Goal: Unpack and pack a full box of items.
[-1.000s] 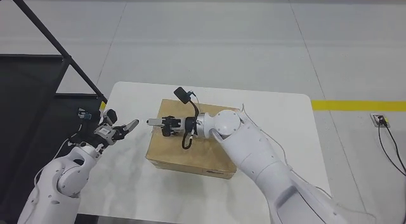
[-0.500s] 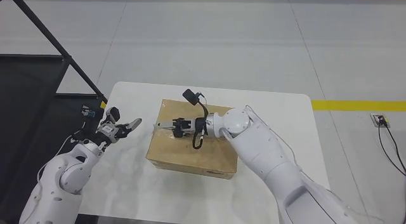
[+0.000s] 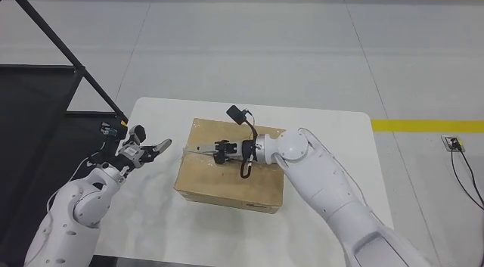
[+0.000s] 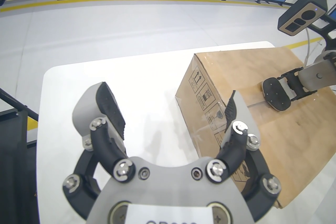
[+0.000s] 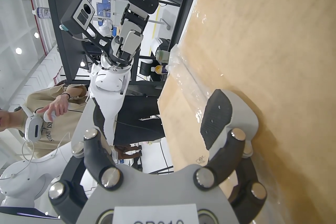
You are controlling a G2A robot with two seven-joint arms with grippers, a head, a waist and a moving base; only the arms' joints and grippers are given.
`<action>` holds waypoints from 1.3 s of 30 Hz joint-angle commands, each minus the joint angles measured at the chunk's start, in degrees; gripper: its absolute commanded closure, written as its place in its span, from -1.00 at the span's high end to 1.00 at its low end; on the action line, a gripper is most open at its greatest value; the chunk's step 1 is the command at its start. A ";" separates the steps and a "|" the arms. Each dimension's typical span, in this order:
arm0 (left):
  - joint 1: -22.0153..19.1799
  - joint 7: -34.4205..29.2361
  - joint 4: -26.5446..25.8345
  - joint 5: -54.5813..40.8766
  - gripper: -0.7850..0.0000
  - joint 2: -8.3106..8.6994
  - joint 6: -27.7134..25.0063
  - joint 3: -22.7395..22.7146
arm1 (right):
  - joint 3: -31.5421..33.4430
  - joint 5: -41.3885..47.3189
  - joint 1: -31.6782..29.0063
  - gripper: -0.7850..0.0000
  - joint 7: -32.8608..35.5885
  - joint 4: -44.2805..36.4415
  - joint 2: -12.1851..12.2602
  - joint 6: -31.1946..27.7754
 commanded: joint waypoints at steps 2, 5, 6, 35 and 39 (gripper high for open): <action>-0.28 -0.06 0.21 0.01 1.00 0.01 -0.11 0.16 | 1.42 -1.44 -1.86 1.00 0.17 -4.22 1.22 2.00; -0.55 -0.09 0.40 -0.08 1.00 0.02 -0.28 0.32 | 3.02 -2.71 -4.10 1.00 0.57 -8.71 2.44 4.11; -0.63 -0.11 0.47 -0.10 1.00 0.03 -0.30 0.36 | 3.56 -3.18 -4.89 1.00 0.64 -10.26 2.84 4.73; -1.65 -0.15 1.04 0.36 1.00 0.28 -1.03 1.21 | 14.68 -19.75 -20.51 1.00 -1.06 -36.82 10.33 22.19; -1.71 -0.19 1.12 0.42 1.00 0.32 -1.18 1.34 | 16.02 -20.98 -22.64 1.00 -1.74 -40.00 11.03 23.36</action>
